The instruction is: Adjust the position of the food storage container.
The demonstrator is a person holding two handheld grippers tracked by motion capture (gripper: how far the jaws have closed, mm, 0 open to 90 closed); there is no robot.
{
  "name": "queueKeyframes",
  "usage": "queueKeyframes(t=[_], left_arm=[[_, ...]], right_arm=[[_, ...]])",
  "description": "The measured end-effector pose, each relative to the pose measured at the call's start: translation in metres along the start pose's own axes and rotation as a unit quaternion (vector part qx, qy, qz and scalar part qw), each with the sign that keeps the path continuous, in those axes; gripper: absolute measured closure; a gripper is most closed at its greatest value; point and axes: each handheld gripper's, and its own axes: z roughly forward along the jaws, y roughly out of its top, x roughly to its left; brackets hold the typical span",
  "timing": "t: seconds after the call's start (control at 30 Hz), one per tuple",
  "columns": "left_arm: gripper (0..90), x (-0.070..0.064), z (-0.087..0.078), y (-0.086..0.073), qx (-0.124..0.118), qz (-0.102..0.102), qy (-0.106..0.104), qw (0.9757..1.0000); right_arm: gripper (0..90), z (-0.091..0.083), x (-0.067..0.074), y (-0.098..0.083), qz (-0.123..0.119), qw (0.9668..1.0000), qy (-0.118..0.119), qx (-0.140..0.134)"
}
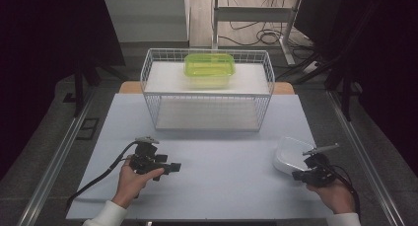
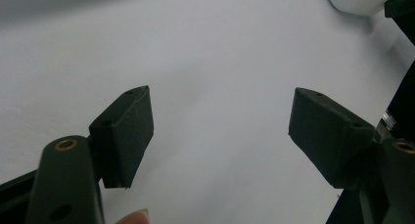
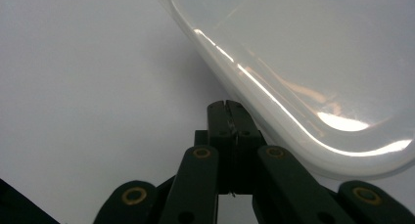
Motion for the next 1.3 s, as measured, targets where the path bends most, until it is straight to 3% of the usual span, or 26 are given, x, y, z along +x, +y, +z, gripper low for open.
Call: queueKeyframes(t=[0.13, 0.23, 0.37, 0.4, 0.5, 0.53, 0.6, 0.7, 0.83, 0.87, 1.0, 1.13, 1.3], left_arm=[[24.1, 0.000, 0.000, 0.000, 0.001, 0.000, 0.001, 1.0000], [24.1, 0.000, 0.000, 0.000, 0.003, 0.001, 0.001, 1.0000], [24.0, 0.001, -0.001, 0.000, 0.004, 0.002, 0.005, 1.0000], [24.0, 0.001, -0.002, -0.001, 0.004, 0.002, 0.006, 1.0000], [24.0, 0.000, -0.001, -0.001, 0.002, 0.002, 0.003, 1.0000], [24.0, 0.000, -0.001, -0.001, 0.003, 0.001, 0.002, 1.0000], [24.0, 0.000, -0.001, -0.001, 0.003, 0.001, 0.002, 1.0000], [24.0, 0.000, -0.003, -0.001, 0.002, 0.001, 0.004, 1.0000], [23.8, 0.000, -0.002, -0.001, 0.006, 0.004, 0.008, 0.9999], [23.7, 0.000, -0.002, -0.002, 0.006, 0.004, 0.011, 0.9999], [23.7, 0.000, -0.002, -0.002, 0.006, 0.004, 0.011, 0.9999], [23.7, 0.000, -0.002, -0.002, 0.006, 0.002, 0.010, 0.9999], [23.8, -0.001, -0.003, -0.002, 0.002, 0.001, 0.010, 0.9999]], right_arm=[[88.7, -0.007, 0.004, 0.001, -0.005, 0.9999, 0.008, -0.009], [88.6, -0.019, 0.007, 0.005, -0.003, 0.9991, 0.024, -0.035], [88.7, -0.034, 0.000, 0.006, 0.006, 0.9981, 0.010, -0.060], [88.6, -0.042, -0.011, 0.006, 0.024, 0.9969, -0.004, -0.075], [88.6, -0.048, -0.019, 0.007, 0.035, 0.9957, -0.013, -0.085], [88.6, -0.053, -0.029, 0.011, 0.050, 0.9938, -0.023, -0.097], [88.6, -0.054, -0.032, 0.012, 0.054, 0.9932, -0.028, -0.099], [88.7, -0.056, -0.049, 0.018, 0.073, 0.9903, -0.042, -0.110], [88.7, -0.056, -0.064, 0.017, 0.093, 0.9883, -0.051, -0.109], [88.7, -0.053, -0.072, 0.015, 0.105, 0.9871, -0.063, -0.103], [88.7, -0.042, -0.084, 0.011, 0.123, 0.9859, -0.078, -0.083], [88.7, -0.027, -0.090, 0.009, 0.128, 0.9866, -0.082, -0.059], [88.7, -0.018, -0.090, 0.011, 0.129, 0.9876, -0.076, -0.048]])
